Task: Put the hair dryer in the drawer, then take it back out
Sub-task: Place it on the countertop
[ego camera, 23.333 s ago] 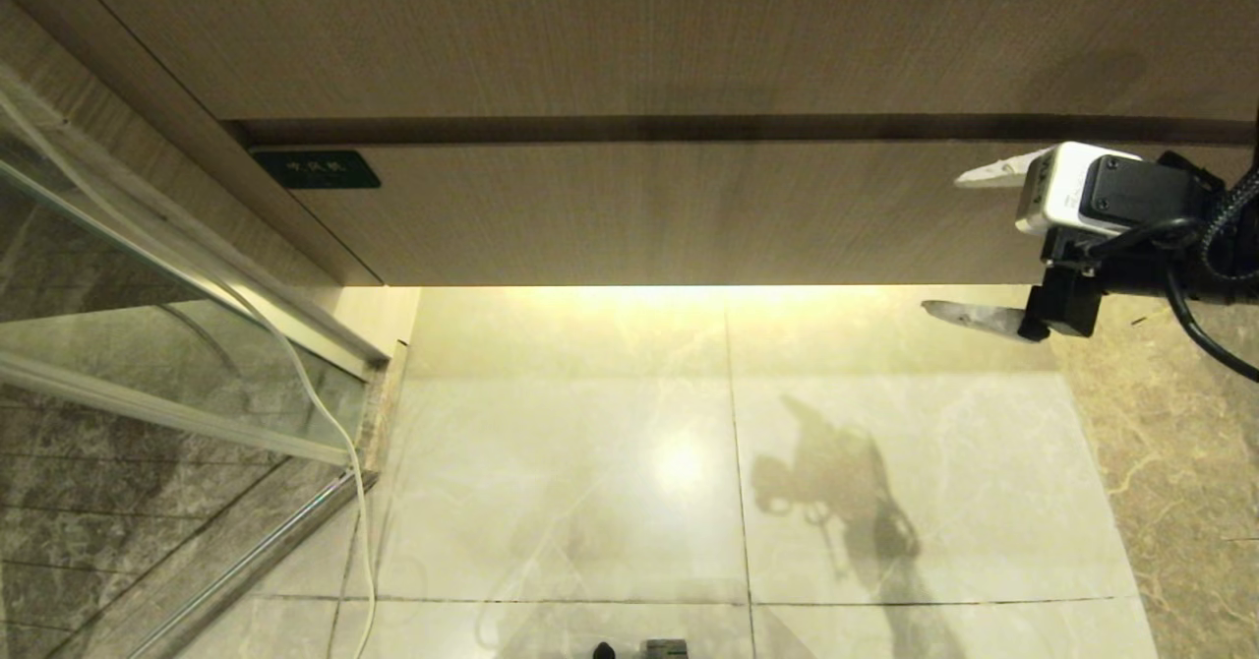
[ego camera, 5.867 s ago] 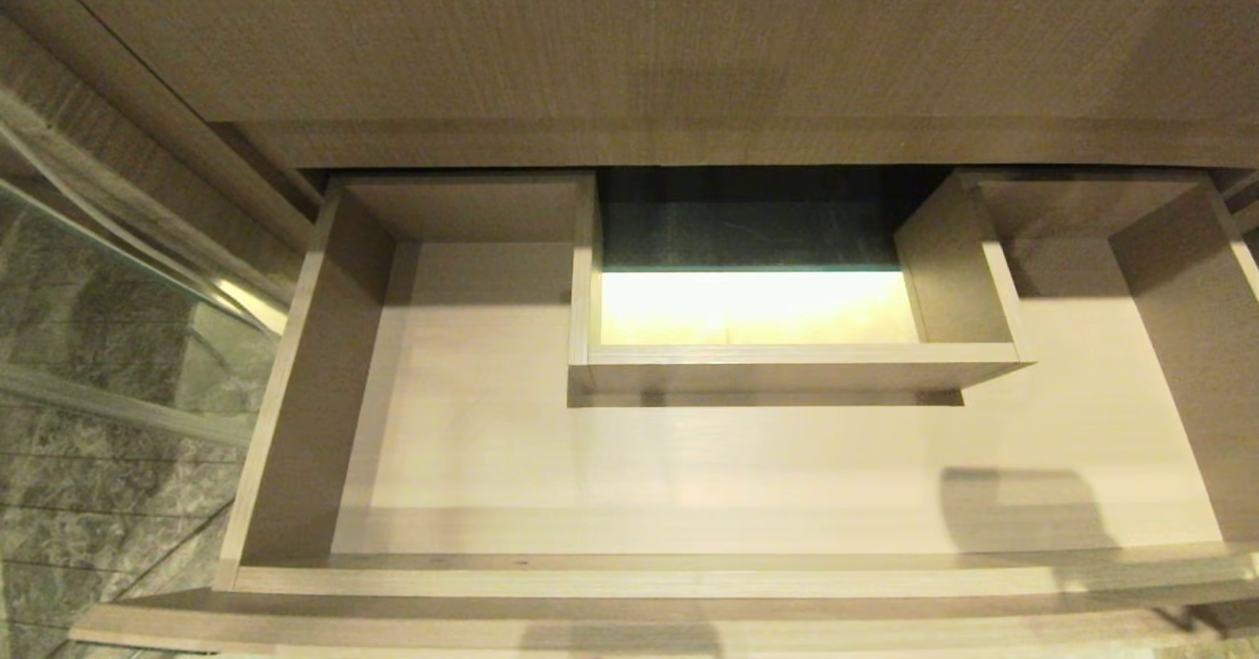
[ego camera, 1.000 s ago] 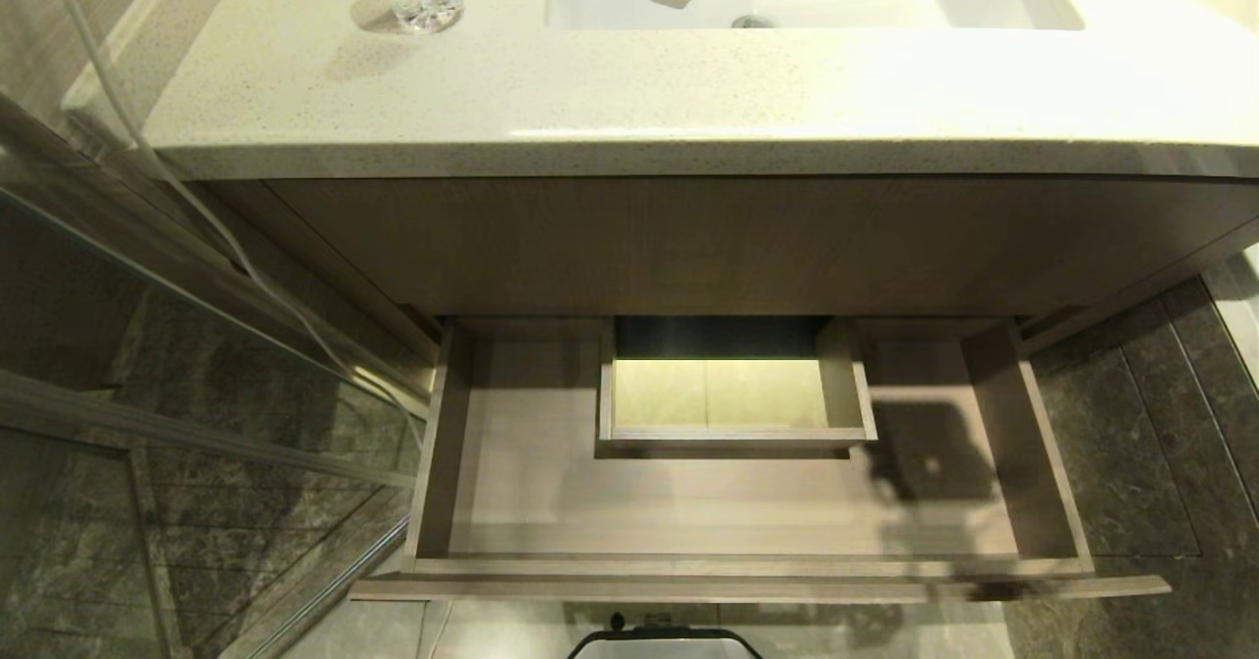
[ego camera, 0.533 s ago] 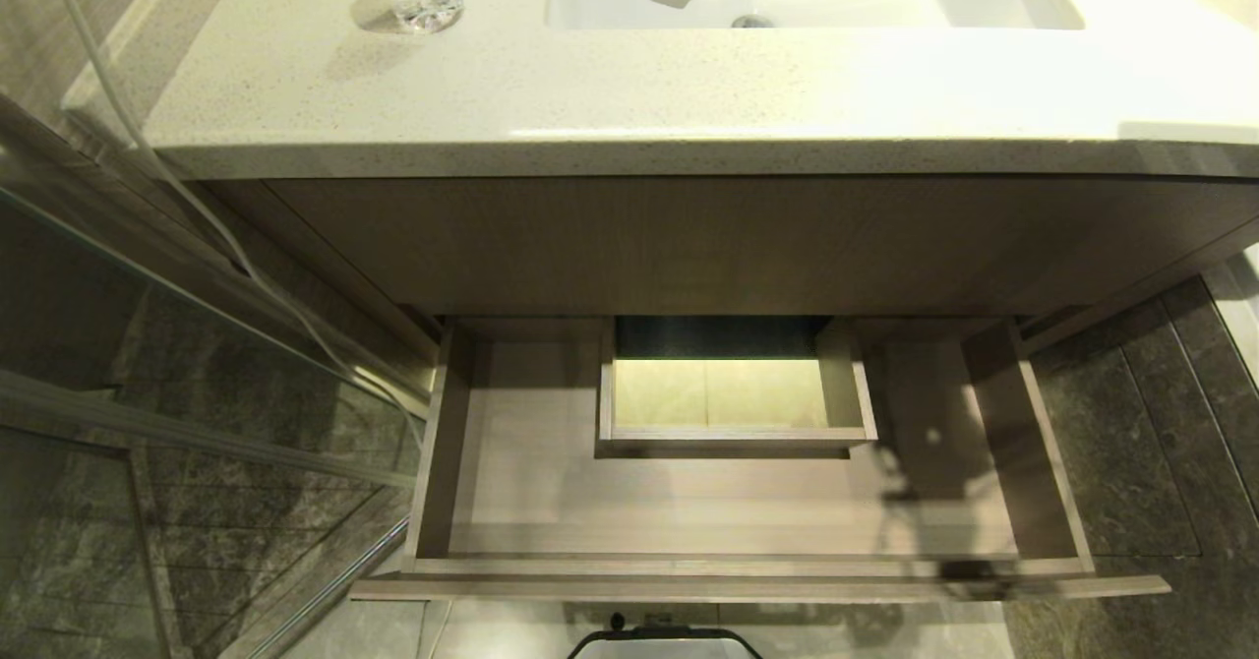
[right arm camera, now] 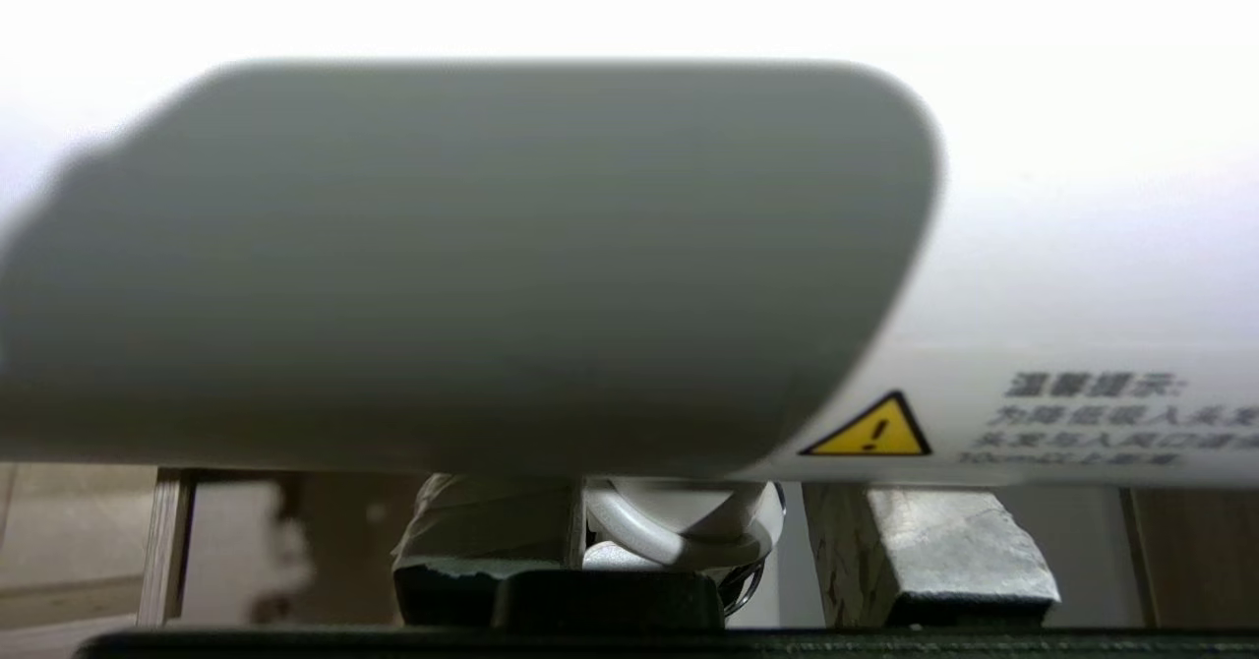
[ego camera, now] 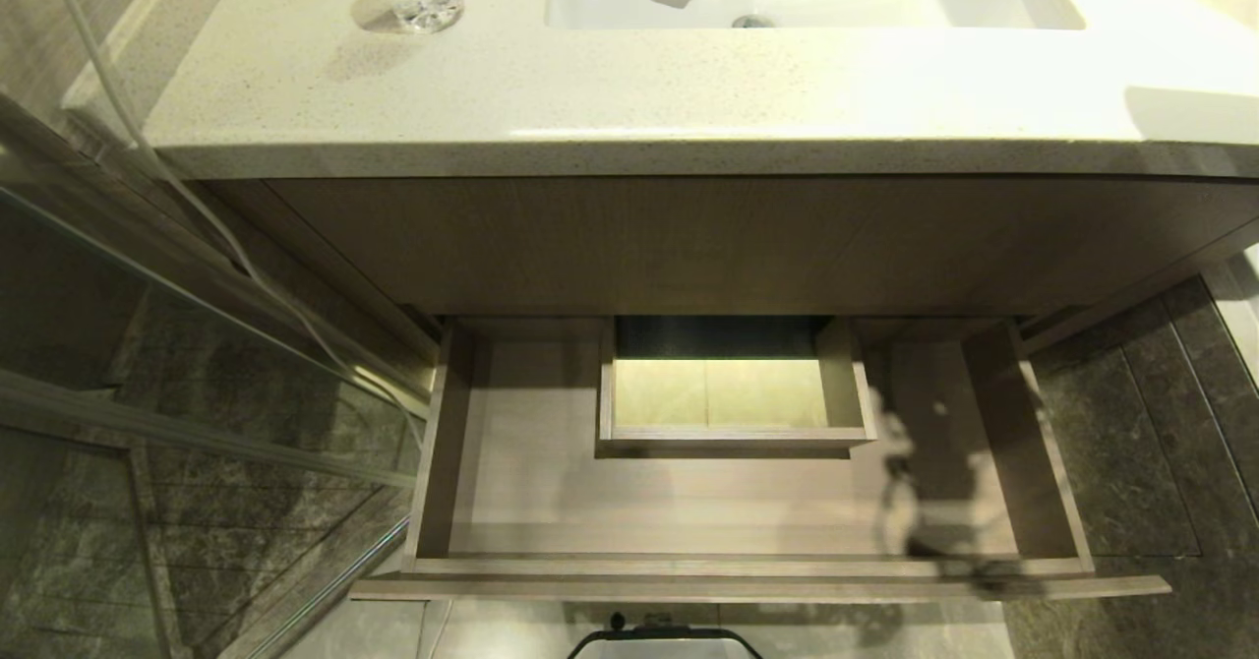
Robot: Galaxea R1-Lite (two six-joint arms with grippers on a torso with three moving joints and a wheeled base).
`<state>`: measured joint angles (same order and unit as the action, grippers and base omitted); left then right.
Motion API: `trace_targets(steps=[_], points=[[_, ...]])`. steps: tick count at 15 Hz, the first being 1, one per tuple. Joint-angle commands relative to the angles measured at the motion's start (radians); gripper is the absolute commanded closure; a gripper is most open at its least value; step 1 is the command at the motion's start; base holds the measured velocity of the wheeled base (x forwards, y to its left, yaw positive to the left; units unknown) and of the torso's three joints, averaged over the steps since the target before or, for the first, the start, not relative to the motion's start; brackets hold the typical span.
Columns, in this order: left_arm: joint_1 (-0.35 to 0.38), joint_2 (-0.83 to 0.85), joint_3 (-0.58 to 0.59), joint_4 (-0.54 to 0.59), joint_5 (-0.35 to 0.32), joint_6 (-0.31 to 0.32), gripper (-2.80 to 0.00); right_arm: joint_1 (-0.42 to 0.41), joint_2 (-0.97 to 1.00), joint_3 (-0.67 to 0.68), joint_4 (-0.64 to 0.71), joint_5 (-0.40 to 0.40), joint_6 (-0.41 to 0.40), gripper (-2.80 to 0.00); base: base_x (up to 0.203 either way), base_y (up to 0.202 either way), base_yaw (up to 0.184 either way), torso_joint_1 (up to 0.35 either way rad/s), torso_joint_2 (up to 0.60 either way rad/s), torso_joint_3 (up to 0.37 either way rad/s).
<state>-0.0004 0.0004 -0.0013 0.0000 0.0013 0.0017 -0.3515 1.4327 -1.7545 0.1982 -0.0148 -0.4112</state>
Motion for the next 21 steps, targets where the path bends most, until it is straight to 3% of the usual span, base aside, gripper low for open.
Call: trace_targets(steps=[1, 21], points=[[0.000, 0.000, 0.000, 0.000, 0.000, 0.000, 0.00, 0.000, 0.051, -0.020, 0.007, -0.008, -0.003, 0.00, 0.000, 0.000, 0.000, 0.000, 0.00, 0.000], [-0.001, 0.000, 0.000, 0.000, 0.000, 0.000, 0.00, 0.023, 0.094, -0.064, 0.072, -0.044, -0.009, 0.00, 0.000, 0.000, 0.000, 0.000, 0.00, 0.000]])
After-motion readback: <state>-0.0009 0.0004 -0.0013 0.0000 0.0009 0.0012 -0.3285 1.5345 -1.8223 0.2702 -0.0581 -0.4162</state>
